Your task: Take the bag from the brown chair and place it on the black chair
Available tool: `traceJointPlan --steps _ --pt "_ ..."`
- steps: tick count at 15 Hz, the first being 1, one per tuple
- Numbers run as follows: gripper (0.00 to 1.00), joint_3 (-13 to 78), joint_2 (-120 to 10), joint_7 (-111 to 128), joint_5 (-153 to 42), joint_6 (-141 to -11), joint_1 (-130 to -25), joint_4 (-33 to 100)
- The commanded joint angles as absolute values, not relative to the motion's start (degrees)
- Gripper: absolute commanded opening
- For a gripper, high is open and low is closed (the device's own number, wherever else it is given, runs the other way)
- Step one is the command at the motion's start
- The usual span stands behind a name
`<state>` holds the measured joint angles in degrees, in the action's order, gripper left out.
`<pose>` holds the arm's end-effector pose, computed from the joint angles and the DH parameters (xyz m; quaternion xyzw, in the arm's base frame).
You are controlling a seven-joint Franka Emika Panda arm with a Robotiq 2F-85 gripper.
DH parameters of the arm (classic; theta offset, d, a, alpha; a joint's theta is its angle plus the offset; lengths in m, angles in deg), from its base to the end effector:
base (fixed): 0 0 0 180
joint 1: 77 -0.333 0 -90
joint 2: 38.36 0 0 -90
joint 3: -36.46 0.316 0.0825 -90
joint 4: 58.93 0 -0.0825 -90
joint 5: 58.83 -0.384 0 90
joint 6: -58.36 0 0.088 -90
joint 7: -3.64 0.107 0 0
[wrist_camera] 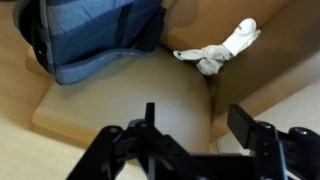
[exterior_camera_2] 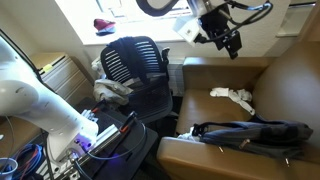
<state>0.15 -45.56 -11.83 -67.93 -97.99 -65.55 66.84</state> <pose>0.3903 -0.4297 0.3855 0.9213 -0.3233 0.1896 0.1040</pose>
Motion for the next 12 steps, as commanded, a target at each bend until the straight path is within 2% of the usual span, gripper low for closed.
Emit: traceJointPlan --steps 1,2,3,5,8,12 --pt "0.79 3.79 -47.23 -10.65 -66.35 -96.35 -60.08 65.37" --pt "0.87 3.01 -49.83 -10.30 -65.87 -95.91 -59.02 63.76" --pt "1.00 2.60 -51.96 -10.04 -65.56 -95.93 -58.31 62.53" --pt "1.00 1.02 -56.24 -4.74 -58.97 -101.44 -58.79 61.97" --pt "1.00 -1.93 -63.94 4.09 -50.50 -96.30 -57.64 55.94" --pt "1.00 -2.63 -71.96 7.94 -48.35 -86.21 -54.17 48.11"
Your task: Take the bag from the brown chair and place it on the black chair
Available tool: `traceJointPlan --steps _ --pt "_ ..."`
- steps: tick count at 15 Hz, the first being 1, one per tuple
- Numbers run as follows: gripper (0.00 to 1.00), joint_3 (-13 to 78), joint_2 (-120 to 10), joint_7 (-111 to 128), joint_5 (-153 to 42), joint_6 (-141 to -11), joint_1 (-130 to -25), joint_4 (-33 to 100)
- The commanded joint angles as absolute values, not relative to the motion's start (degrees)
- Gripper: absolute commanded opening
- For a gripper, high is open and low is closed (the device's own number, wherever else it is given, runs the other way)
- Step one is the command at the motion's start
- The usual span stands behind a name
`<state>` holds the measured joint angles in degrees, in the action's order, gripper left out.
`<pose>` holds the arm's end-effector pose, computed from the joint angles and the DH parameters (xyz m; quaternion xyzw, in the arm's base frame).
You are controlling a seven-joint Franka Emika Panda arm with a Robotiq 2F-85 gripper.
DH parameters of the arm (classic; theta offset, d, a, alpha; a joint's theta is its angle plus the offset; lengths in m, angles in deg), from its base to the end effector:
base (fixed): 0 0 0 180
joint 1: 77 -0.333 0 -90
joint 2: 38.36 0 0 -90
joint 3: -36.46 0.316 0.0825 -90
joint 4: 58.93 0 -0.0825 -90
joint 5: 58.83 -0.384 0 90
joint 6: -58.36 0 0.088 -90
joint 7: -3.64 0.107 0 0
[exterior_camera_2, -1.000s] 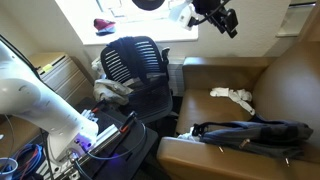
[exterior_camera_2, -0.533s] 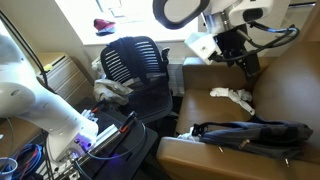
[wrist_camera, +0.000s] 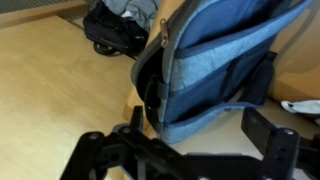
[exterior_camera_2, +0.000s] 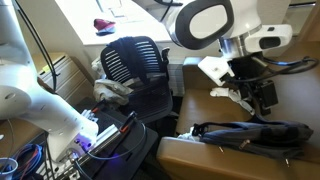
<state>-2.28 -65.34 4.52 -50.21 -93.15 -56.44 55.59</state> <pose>0.3465 -0.5282 0.2966 0.8917 -0.3941 0.0229 0.2215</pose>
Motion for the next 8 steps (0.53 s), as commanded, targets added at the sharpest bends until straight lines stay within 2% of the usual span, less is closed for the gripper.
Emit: traceJointPlan --steps 1,2,6,8 --pt "1.00 -3.27 -72.97 10.84 -48.29 -85.97 -54.15 47.09" --pt "1.00 -1.47 -69.06 7.96 -48.47 -88.87 -53.71 51.45" --pt "1.00 -1.57 -71.96 10.99 -49.16 -91.56 -53.29 49.99" --pt "1.00 2.86 -73.76 12.48 -56.62 -92.71 -48.71 47.43"
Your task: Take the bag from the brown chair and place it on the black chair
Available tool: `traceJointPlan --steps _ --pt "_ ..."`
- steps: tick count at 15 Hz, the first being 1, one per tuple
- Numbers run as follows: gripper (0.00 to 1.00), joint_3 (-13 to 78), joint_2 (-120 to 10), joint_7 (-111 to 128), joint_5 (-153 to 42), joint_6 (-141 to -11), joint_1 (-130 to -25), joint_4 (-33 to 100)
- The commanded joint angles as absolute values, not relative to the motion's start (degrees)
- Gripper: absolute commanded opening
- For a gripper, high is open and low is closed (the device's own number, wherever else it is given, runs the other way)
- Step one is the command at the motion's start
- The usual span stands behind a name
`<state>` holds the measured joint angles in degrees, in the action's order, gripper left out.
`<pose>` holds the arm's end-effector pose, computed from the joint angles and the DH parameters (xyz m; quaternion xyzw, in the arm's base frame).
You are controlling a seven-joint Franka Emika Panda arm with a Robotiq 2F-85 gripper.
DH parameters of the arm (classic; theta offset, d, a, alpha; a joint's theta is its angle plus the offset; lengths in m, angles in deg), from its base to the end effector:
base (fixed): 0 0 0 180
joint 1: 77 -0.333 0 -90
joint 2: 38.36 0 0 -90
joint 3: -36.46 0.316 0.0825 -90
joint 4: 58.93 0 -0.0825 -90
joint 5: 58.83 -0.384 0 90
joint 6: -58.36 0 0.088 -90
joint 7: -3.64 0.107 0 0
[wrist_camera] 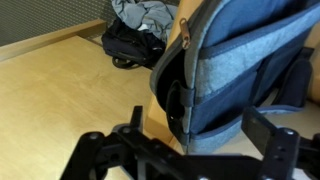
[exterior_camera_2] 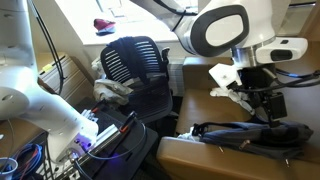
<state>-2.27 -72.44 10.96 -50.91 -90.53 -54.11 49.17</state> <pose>0.3465 -0.5579 0.2738 0.8607 -0.4487 0.0012 0.2403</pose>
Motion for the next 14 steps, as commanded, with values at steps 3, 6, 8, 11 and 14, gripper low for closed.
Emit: traceJointPlan --steps 3,6,8,11,14 --pt "1.00 8.16 -76.02 12.97 -65.43 -90.96 -42.75 43.83" --pt "1.00 7.76 -80.05 18.23 -68.29 -97.34 -40.99 40.99" --pt "1.00 8.34 -77.41 16.02 -66.32 -95.03 -41.16 43.42" --pt "1.00 8.43 -77.57 16.01 -66.32 -94.94 -41.42 43.38" --pt "1.00 16.16 -77.70 4.65 -68.55 -89.40 -35.09 41.36"
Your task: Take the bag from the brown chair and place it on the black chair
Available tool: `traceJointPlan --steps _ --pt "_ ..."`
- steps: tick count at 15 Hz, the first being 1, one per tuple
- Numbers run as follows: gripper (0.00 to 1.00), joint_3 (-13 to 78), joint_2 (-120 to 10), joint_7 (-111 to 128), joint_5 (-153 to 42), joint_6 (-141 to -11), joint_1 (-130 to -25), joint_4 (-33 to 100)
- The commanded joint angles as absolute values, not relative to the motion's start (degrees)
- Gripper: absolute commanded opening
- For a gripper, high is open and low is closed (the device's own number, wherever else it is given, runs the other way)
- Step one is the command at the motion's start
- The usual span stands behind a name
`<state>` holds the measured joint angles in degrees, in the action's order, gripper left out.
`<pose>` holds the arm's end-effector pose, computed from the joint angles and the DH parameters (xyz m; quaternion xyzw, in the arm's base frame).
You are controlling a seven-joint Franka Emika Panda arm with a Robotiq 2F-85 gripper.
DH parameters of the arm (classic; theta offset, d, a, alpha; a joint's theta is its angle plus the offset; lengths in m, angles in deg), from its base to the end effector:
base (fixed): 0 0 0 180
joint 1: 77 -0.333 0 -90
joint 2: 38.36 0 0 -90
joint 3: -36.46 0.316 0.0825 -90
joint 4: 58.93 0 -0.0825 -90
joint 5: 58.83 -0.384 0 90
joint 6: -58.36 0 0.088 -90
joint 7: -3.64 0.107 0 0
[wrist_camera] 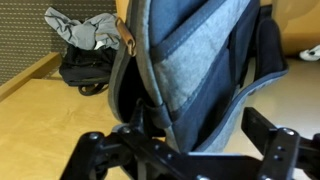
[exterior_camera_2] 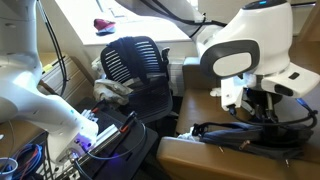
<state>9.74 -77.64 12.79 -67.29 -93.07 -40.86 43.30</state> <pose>0.3362 -0.5915 0.2283 0.8009 -0.5778 0.0691 0.1412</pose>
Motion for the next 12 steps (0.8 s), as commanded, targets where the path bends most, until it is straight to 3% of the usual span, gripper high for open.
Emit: traceJointPlan --steps 1,2,7,8,9,12 --pt "1.00 17.89 -78.58 1.75 -68.50 -88.67 -33.68 40.47" --pt "1.00 14.46 -77.75 8.01 -66.77 -91.04 -37.25 42.46" --pt "1.00 15.08 -77.87 7.89 -66.69 -90.97 -36.73 42.31" --pt "0.75 15.44 -78.11 8.00 -67.17 -90.23 -36.43 41.88" --pt "0.74 15.18 -78.28 8.47 -67.04 -90.26 -36.65 41.80" --pt "0.53 15.13 -78.42 9.55 -67.24 -89.50 -36.69 41.36"
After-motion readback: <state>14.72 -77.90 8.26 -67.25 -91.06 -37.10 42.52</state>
